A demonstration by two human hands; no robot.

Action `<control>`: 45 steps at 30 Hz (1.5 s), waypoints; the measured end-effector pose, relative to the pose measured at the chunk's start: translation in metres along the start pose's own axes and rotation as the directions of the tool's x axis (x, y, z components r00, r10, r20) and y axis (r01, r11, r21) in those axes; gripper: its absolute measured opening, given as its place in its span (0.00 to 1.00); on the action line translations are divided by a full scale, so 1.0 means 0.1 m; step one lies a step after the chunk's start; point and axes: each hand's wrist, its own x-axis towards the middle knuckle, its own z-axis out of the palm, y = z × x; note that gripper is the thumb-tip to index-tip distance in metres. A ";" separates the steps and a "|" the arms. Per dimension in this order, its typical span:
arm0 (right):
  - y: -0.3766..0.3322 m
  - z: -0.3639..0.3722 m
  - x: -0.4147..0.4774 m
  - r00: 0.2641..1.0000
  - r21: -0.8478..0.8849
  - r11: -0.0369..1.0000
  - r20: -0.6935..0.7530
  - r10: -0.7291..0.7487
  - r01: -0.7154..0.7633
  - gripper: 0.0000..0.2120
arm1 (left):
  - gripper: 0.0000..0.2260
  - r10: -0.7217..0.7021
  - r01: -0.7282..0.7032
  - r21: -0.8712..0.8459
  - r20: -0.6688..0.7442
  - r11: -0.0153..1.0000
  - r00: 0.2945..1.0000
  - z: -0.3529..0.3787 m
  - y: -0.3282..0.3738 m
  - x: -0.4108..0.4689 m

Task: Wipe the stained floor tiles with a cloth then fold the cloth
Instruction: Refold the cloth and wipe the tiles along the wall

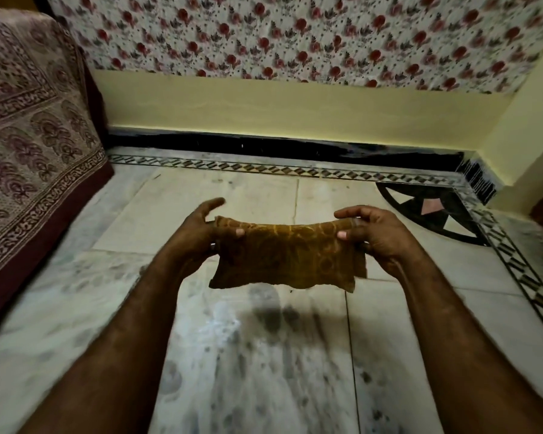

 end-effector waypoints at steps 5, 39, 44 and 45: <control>0.04 -0.07 0.08 0.993 -0.243 0.965 -0.027 -0.114 0.104 0.13 | 0.11 0.148 -0.130 0.476 0.000 0.870 0.989 -0.01 -0.06 0.09; 0.65 0.95 -0.18 0.987 -0.067 0.991 0.118 -0.111 0.119 0.05 | 0.13 -0.036 -0.028 0.316 0.193 0.948 0.980 0.55 -0.32 0.16; 0.84 0.95 -0.15 0.979 0.187 0.961 0.024 0.202 -0.202 0.27 | 0.18 -0.056 -0.152 0.544 0.348 0.825 0.936 0.89 -0.35 0.09; 0.86 0.98 -0.15 0.953 0.319 0.900 0.039 0.301 -0.297 0.27 | 0.18 -0.093 -0.203 0.601 0.424 0.773 0.901 1.03 -0.36 0.04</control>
